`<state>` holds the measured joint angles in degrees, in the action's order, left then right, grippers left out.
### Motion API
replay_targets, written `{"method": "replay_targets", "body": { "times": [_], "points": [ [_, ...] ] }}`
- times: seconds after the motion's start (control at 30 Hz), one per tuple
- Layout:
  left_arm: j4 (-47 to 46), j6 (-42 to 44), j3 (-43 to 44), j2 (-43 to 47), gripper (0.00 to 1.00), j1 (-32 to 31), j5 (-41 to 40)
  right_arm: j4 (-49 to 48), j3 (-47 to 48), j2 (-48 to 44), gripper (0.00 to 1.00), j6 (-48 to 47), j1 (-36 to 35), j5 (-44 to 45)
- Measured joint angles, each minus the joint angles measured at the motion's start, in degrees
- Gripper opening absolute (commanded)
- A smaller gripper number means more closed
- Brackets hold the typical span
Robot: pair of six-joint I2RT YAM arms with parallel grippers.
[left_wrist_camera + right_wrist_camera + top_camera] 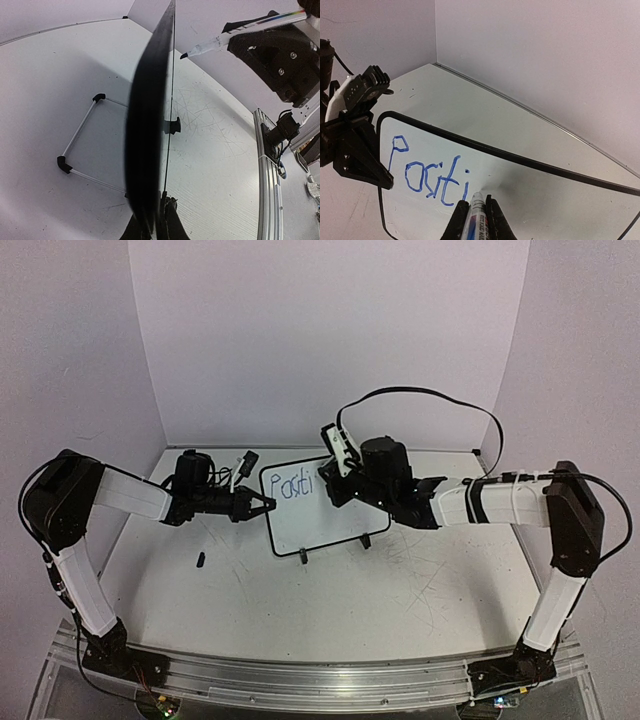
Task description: Write a sentence on the whiteboard
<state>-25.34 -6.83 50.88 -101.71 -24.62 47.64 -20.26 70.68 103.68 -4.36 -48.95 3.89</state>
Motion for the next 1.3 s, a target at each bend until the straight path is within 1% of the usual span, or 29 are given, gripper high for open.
{"method": "replay_targets", "body": {
  "times": [0.23, 1.3],
  "points": [
    [1.1, 0.0, 0.4, 0.1, 0.0, -0.1, -0.3, -0.1, 0.1, 1.8, 0.0, 0.0, 0.0, 0.2],
    [1.4, 0.8, 0.5, 0.1, 0.0, -0.1, -0.3, -1.6, 0.1, 1.5, 0.0, -0.1, -0.1, 1.3]
  ]
}}
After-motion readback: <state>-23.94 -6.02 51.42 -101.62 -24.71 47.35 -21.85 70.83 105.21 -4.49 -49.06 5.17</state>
